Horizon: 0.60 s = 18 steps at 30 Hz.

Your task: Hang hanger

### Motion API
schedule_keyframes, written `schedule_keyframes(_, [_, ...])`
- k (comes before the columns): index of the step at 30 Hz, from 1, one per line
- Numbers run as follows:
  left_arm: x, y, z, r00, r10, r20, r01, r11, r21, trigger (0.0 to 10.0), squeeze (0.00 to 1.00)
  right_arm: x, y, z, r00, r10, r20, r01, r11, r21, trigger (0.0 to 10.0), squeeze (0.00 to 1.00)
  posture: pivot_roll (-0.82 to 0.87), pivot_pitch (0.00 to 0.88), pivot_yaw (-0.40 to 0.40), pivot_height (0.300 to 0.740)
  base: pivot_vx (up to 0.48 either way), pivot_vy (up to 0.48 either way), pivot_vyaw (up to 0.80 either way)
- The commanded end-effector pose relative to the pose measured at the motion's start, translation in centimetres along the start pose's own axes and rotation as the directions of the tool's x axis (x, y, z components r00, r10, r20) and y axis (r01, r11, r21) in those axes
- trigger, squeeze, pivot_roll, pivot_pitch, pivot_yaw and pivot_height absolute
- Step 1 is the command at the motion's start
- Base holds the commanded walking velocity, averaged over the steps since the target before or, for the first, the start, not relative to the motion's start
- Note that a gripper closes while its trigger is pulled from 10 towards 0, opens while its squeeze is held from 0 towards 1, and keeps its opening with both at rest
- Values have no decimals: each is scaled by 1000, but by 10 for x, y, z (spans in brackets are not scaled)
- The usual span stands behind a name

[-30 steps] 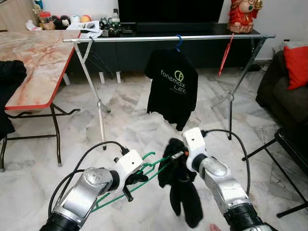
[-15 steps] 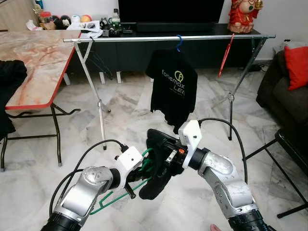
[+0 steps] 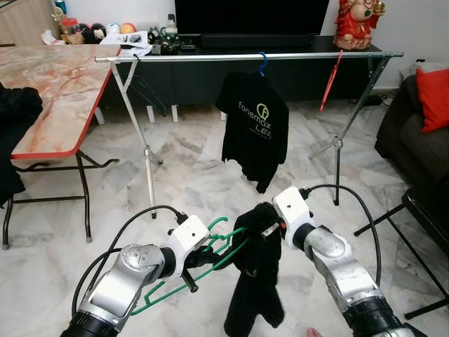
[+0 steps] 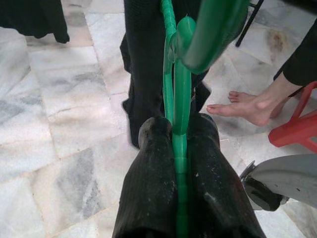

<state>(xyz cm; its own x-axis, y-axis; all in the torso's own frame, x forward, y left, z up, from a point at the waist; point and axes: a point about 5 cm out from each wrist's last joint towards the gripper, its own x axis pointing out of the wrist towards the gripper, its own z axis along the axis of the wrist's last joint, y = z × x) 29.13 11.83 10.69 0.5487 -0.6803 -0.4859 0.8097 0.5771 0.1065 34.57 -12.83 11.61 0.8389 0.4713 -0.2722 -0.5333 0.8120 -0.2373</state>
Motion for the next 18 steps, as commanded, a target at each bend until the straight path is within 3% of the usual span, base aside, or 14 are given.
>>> schedule_keyframes(1, [-4, -1, 0, 1000, -18, -9, 18, 1000, 17, 10000, 0, 1, -5, 4, 1000, -30, 7, 30, 999, -39, 10000, 0, 69, 89, -22, 740, 0, 0, 0])
schedule_keyframes(4, [-10, 4, -13, 994, 1, -113, 9, 996, 90, 10000, 0, 2, -16, -2, 992, -116, -44, 110, 988, -110, 10000, 0, 71, 90, -22, 740, 0, 0, 0])
schedule_keyframes(9, [-15, 7, -21, 982, 6, -191, 22, 989, 145, 10000, 0, 2, -16, -4, 991, -127, -52, 122, 988, -98, 10000, 0, 71, 89, -23, 740, 0, 0, 0])
schedule_keyframes(14, [-16, 4, -14, 990, -33, -138, 49, 992, 120, 10000, 0, 5, -14, -4, 992, -115, -47, 110, 990, -90, 10000, 0, 71, 89, -23, 740, 0, 0, 0])
schedule_keyframes(18, [-11, 6, -4, 998, 10, -69, -3, 995, 98, 10000, 0, 7, -10, -1, 995, -91, -33, 90, 995, -44, 10000, 0, 70, 85, -24, 740, 0, 0, 0])
